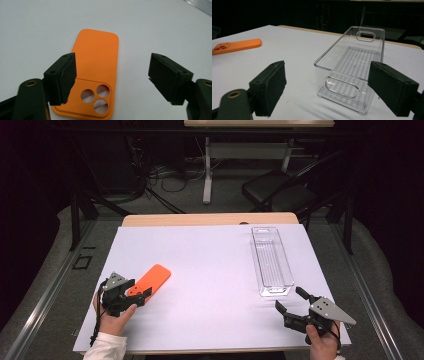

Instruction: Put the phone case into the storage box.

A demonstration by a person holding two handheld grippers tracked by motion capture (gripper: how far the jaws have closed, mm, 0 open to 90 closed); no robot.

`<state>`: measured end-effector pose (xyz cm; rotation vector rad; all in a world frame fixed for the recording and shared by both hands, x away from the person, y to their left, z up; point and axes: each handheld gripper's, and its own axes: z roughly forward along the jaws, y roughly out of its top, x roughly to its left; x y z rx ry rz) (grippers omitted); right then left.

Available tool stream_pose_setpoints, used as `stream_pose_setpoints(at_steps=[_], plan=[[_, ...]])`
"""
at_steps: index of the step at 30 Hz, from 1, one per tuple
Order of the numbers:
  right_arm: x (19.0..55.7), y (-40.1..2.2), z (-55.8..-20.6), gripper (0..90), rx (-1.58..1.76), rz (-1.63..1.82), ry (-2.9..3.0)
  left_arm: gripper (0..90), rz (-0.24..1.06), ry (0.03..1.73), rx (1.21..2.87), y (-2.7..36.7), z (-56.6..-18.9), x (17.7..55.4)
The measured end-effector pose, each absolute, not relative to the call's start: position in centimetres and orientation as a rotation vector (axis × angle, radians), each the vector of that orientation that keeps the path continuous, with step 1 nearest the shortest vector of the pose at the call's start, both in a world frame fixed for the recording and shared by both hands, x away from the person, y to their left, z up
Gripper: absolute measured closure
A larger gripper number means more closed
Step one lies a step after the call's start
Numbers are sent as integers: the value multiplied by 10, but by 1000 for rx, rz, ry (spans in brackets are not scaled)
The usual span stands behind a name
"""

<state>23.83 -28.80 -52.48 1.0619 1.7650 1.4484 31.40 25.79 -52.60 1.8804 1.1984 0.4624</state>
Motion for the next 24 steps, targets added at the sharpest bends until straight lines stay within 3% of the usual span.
stream_pose_setpoints(at_steps=[4, 9, 14, 24], plan=[[238, -288, -525, 144, 1061, 1449, 1766, 156, 434, 1211, 1875, 257, -527, 316], [238, -288, -525, 144, 1061, 1446, 1770, 140, 429, 1229, 1843, 258, -527, 317], [238, -288, -525, 144, 1063, 1445, 1771, 41, 427, 1218, 1826, 261, -527, 318], [239, -287, -526, 144, 1063, 1447, 1772, 5, 425, 1227, 1889, 262, -526, 321]])
